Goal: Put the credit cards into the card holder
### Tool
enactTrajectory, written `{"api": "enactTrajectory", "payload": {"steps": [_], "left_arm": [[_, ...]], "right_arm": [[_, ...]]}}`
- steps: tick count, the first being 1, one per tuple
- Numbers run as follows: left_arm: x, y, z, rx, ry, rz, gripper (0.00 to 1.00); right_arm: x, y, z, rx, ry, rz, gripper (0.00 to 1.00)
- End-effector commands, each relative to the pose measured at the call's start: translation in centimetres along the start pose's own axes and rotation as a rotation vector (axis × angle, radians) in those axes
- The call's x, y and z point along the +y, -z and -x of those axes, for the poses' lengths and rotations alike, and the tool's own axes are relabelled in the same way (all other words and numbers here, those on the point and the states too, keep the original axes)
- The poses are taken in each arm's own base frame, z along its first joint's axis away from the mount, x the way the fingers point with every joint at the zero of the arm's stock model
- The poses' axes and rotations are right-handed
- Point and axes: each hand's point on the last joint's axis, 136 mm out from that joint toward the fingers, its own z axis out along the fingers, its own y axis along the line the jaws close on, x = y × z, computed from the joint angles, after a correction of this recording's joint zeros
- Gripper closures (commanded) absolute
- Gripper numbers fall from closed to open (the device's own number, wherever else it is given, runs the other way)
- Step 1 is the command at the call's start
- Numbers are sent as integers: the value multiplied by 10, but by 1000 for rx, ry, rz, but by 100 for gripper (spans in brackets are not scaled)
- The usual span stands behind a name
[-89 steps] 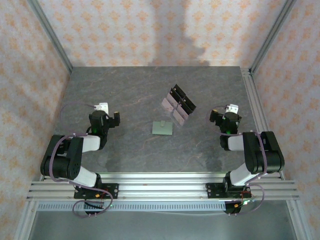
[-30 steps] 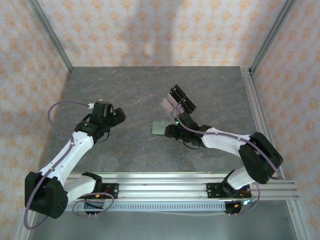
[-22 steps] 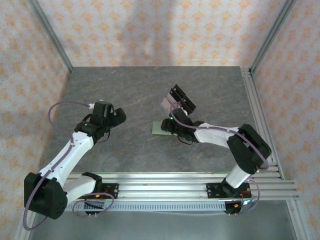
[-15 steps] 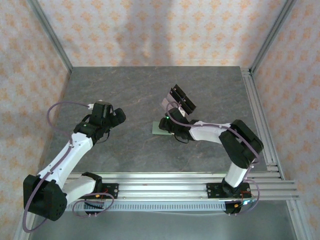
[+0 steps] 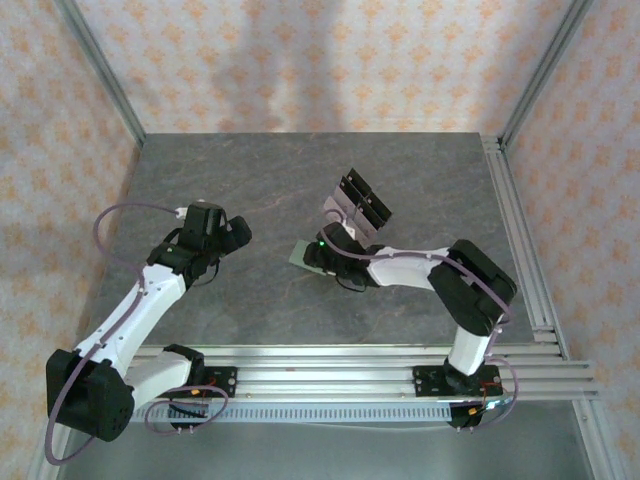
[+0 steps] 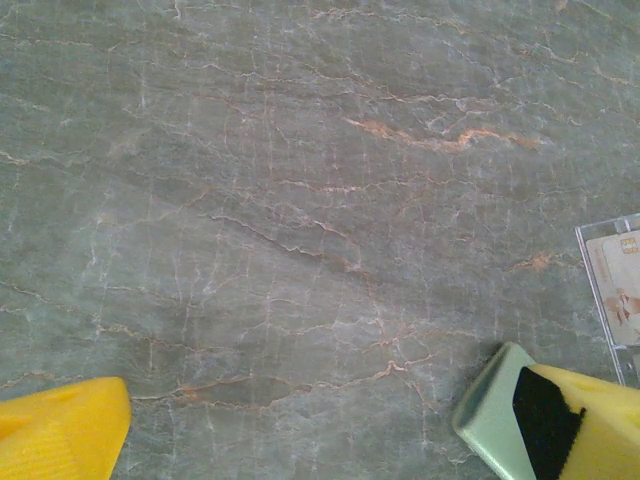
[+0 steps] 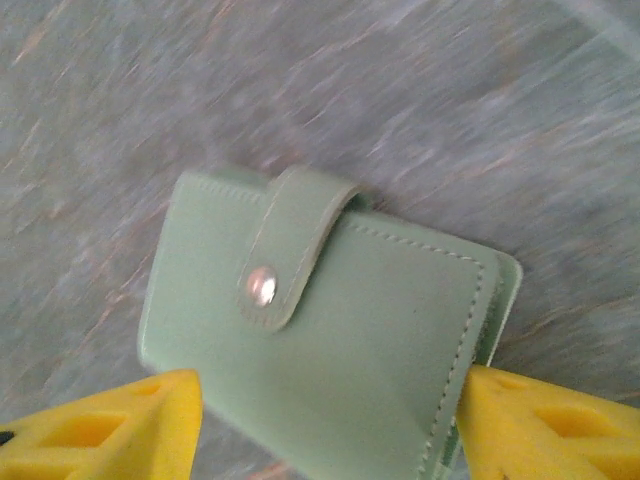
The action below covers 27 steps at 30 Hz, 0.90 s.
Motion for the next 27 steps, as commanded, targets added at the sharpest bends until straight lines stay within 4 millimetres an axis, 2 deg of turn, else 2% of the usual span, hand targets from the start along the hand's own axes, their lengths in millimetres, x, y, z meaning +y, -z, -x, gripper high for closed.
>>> {"api": "enactTrajectory", "payload": {"steps": [1,5,7,10,13,16,18,27], "left_arm": [[-8,3,3,22,-6,-1,0],[-11,-1,8,30,-17,16,0],[-12,-1,10,32,-22,26,0],[-12,1,14,33,-28,41,0],[-9,2,13,39,-26,56,0],[-4,2,12,35,-9,79,0],[4,3,14,24,7,107,0],[49,9,28,-9,143,197,0]], "right_arm": [[48,2,-12,36,42,118,33],[86,9,-26,121,102,222,35],[94,20,-24,130,122,246,35],[91,42,-8,74,204,188,35],[75,53,9,34,338,35,35],[62,47,19,46,452,-97,37],[56,36,22,62,510,-165,38],[54,-16,23,127,607,-292,45]]}}
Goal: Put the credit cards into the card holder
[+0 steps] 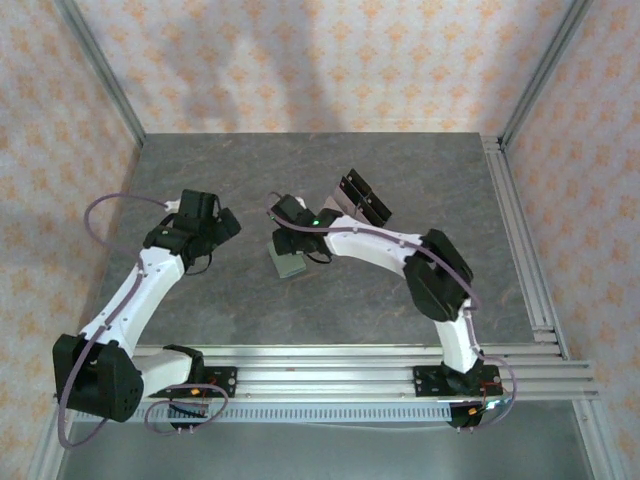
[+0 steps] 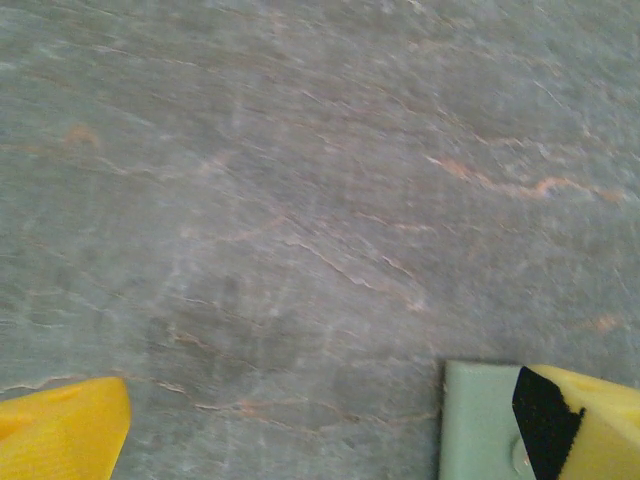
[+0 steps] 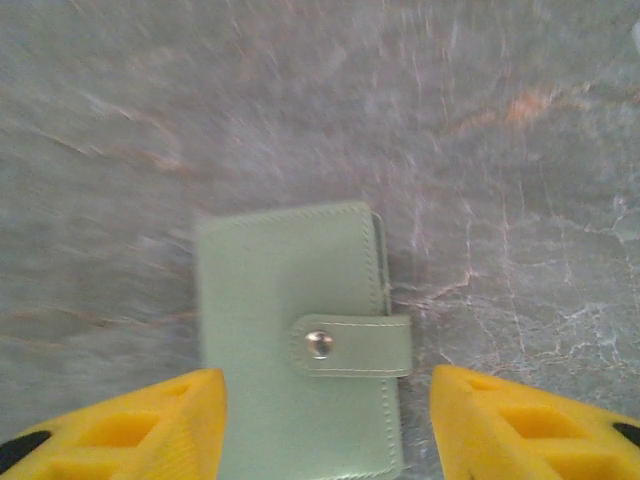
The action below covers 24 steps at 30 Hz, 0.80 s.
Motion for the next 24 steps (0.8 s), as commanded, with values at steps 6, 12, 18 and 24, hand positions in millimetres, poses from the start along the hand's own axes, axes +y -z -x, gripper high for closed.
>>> {"api": "enactTrajectory", "payload": {"steps": [6,12,18,24], "left_arm": [[27,9,8,-17,69,48,0],[26,7,5,-4,70,37,0],[25,4,4,1,69,34,0],[25,3,3,5,71,35,0]], "right_arm": [[-4,-21,-1,65,97,-109,48],[-5,-29,-2,80,105,-129,50],[-4,-34,-9,102,117,-118,53],[3,-37,-14,114,132,-103,53]]}}
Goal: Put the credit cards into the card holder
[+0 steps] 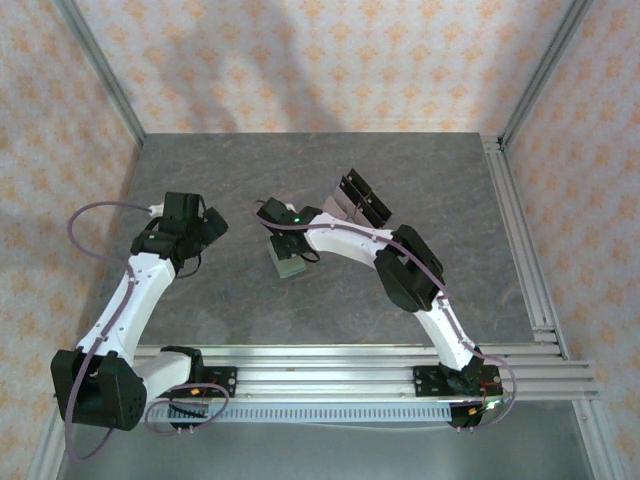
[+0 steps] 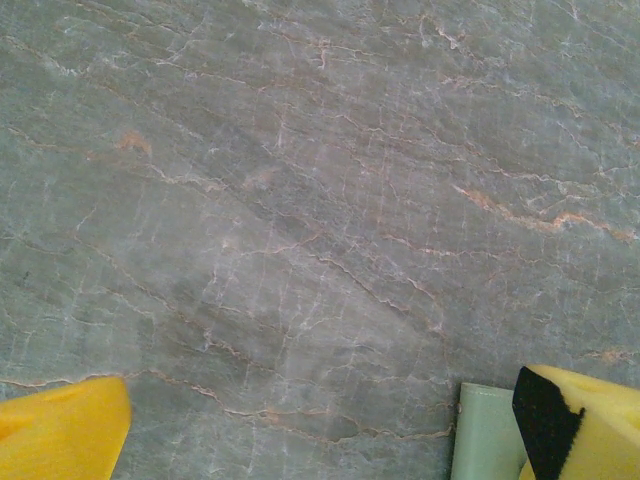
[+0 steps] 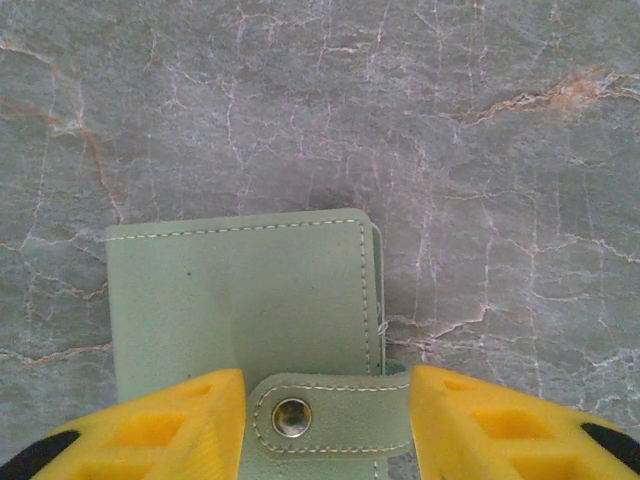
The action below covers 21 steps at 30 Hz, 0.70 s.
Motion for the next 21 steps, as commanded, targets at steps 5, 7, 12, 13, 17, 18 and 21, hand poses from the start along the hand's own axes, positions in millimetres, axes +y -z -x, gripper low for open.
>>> {"api": "enactTrajectory", "payload": {"steps": [5,7,12,13,17,18,21], "left_arm": [[9,-4,-6,17,13,32,0],[9,-4,-6,15,13,32,0],[8,-4,-5,17,16,30,0],[9,-4,-6,18,17,30,0],[8,-4,-5,18,18,29,0],[8,-4,-5,19,16,28,0],[8,-5,-6,21,15,28,0]], "right_arm": [[2,-7,-8,33,43,-29,55],[1,-10,-11,39,46,-38,56],[-2,-14,-13,46,57,-54,62],[-3,-14,-14,47,60,-58,63],[-5,-11,-15,48,68,-67,78],[-6,-10,-15,47,70,-69,82],[-7,-6,-15,42,70,-67,94]]}}
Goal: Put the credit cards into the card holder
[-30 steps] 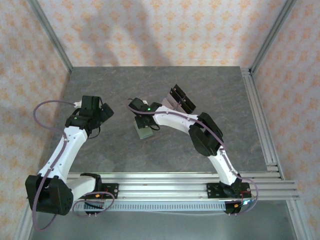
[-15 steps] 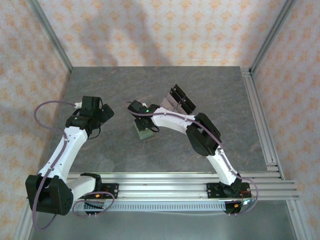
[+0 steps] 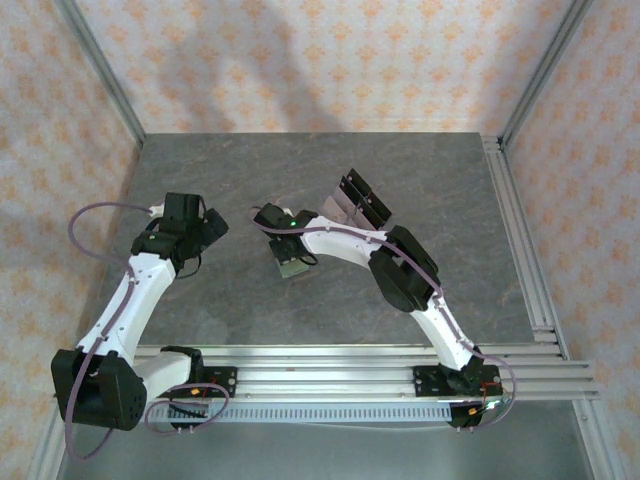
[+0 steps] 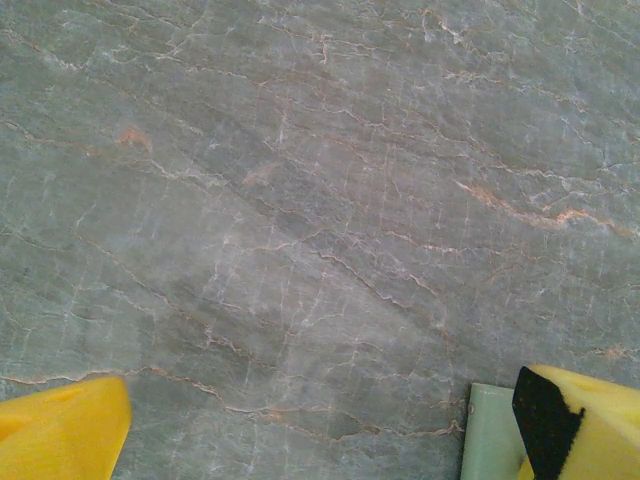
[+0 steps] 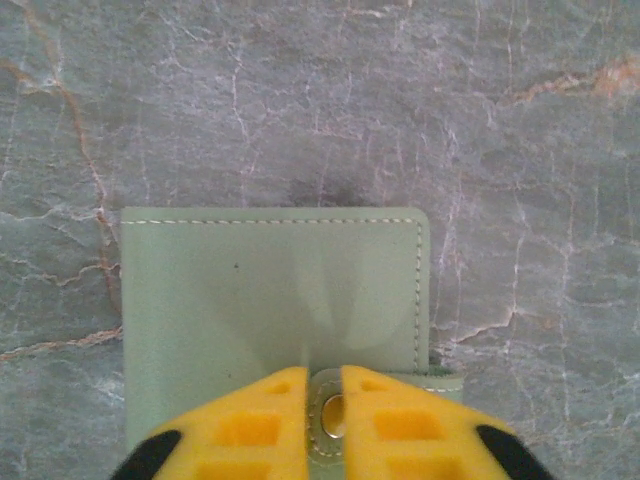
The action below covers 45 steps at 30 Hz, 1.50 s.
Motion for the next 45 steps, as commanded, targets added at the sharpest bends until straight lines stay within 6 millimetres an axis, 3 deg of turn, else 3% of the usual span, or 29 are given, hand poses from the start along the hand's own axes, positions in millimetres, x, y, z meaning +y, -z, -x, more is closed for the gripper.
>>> {"api": "enactTrajectory", "payload": {"steps": [1,9,15,24,30,45], "left_arm": [[7,-3,-3,16,15,25,0],[5,-3,-9,38,2,9,0],[-7,-12,-28,111,11,-80,0],[-58,-24,-64,204,6,-291,0],[-94,-31,-84,242,30,-406,0],[-134,-39,-98,264,144,-528,14]], "right_arm": [[-9,7,-8,22,18,-43,97],[-14,34,2,-40,2,-27,100],[-21,64,12,-112,-82,43,100],[-42,84,7,-167,-252,159,100],[-44,92,3,-183,-325,234,100],[-29,114,12,-218,-392,367,100]]}}
